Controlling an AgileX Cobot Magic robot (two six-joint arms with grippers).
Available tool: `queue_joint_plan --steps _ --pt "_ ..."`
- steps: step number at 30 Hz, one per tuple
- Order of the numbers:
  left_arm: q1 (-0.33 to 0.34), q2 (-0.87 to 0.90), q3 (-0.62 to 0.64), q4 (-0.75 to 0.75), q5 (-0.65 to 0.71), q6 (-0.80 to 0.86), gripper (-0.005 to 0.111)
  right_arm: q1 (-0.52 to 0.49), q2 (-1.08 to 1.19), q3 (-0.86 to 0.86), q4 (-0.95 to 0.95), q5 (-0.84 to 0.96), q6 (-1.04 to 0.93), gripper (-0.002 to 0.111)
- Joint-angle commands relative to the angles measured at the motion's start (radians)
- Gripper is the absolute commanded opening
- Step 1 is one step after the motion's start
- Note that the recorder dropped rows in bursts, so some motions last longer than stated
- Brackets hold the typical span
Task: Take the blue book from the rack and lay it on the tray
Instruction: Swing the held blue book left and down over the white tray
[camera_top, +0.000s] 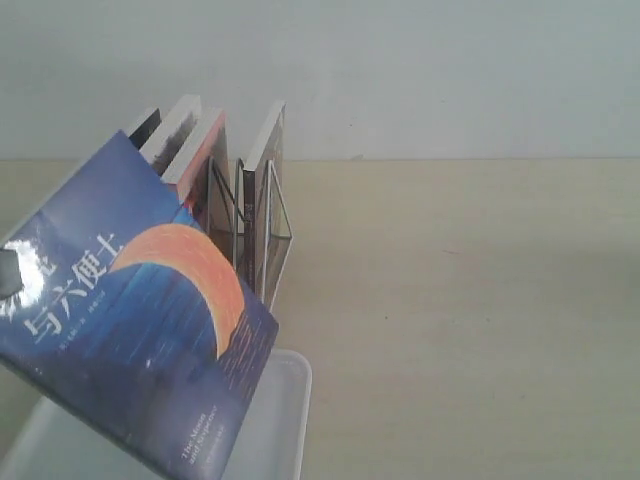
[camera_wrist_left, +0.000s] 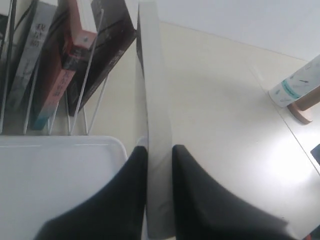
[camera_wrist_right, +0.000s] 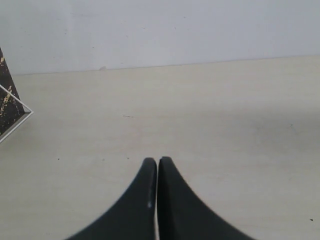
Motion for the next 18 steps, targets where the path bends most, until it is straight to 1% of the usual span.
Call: queue_joint_plan --steps 1,6,12,18 --pt "-0.001 -0.073 0.101 -0.063 -0.125 0.004 0.004 -0.003 -0.005 -0.001 -0.005 -0.012 -0.001 0.000" --pt "-0.001 -0.148 0.201 -0.085 -0.172 -0.003 0.004 -0.003 -0.005 -0.001 -0.005 -0.012 -0.001 0.000" --pt "-0.001 -0.190 0.329 -0.128 -0.299 -0.020 0.004 -0.003 -0.005 -0.001 -0.005 -0.012 -0.001 0.000" --pt "-0.001 -0.190 0.385 -0.164 -0.358 -0.020 0.004 -0.003 -0.005 -0.001 -0.005 -0.012 -0.001 0.000"
